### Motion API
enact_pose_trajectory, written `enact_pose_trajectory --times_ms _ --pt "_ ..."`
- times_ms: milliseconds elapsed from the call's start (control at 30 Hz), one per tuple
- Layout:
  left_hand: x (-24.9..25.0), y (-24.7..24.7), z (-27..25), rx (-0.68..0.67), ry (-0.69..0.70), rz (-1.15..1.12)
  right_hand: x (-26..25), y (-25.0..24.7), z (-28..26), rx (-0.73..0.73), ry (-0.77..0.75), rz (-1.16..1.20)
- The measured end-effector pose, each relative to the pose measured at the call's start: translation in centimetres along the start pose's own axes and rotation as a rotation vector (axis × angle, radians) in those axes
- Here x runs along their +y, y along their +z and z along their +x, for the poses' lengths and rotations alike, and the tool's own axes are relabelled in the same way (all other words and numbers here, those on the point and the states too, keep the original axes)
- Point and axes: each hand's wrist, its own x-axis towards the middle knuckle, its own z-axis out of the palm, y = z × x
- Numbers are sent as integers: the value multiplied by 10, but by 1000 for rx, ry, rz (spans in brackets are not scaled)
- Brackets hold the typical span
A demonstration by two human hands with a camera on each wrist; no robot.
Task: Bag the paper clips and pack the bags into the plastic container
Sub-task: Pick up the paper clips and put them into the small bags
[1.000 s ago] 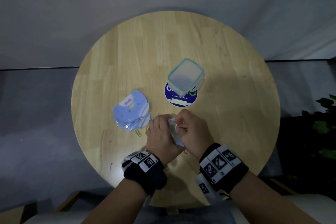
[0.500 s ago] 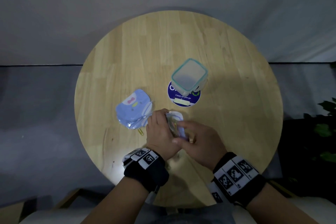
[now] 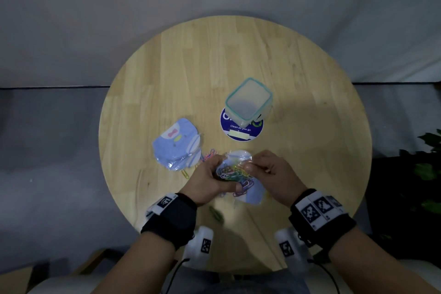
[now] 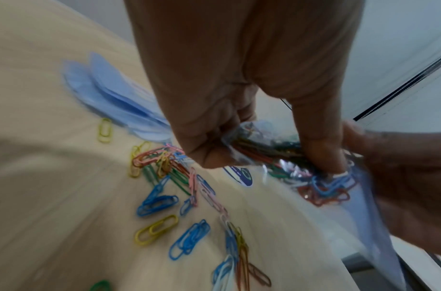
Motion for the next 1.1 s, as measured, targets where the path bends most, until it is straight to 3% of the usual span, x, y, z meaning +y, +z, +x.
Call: enact_pose_trajectory --times_ms 133,267,367,500,633,900,1100 --pt "5 -3 -3 -37 -4 -144 4 3 -3 -168 63 191" --pt "-1 -6 -5 32 -112 -404 6 7 -1 -20 10 201" --pt "-5 -2 -8 -23 -206 -335 8 13 3 8 -57 55" --pt "0 -4 -10 -6 -199 -262 15 10 5 -181 -34 -180" --pt "7 -7 -5 64 -144 -145 15 2 7 -333 -30 -241" --pt "13 3 1 136 -137 -189 4 -1 6 -148 12 20" --pt "21 10 -1 161 -70 -237 4 -1 9 -113 33 11"
